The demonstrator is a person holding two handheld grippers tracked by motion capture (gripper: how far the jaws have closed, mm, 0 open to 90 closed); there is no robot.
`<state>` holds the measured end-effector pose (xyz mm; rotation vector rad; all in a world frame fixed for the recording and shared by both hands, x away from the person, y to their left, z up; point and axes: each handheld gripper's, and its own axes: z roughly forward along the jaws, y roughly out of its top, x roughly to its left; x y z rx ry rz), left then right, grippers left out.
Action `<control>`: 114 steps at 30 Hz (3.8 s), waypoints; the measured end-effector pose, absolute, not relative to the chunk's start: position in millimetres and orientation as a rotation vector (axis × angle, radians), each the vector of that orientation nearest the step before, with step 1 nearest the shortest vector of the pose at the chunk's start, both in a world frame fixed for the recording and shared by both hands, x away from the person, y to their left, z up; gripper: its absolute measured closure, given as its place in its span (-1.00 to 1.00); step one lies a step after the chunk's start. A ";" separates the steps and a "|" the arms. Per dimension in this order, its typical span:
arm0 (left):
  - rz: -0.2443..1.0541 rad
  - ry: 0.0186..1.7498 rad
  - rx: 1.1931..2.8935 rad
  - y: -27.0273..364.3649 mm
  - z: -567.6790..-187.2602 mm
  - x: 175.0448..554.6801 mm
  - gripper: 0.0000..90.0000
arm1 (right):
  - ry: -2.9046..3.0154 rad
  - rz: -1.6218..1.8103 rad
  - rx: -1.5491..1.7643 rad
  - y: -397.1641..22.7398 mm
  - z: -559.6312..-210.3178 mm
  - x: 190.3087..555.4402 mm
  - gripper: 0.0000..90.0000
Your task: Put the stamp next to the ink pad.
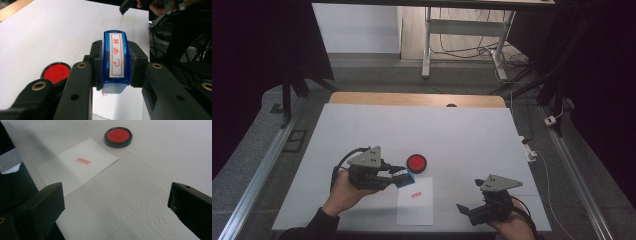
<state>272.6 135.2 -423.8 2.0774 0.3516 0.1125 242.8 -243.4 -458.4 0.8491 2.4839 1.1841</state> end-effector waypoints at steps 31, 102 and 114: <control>0.204 0.520 2.117 159.8 -430.4 284.0 0.55 | 2.417 1.091 1.065 -278.5 -461.5 237.0 -1.00; 0.322 0.930 2.252 193.9 -504.4 332.3 0.54 | 2.447 1.071 1.062 -281.3 -461.8 236.9 -1.00; 0.359 0.928 2.211 195.7 -494.7 328.4 0.01 | 2.446 1.072 1.060 -281.4 -461.8 236.8 -1.00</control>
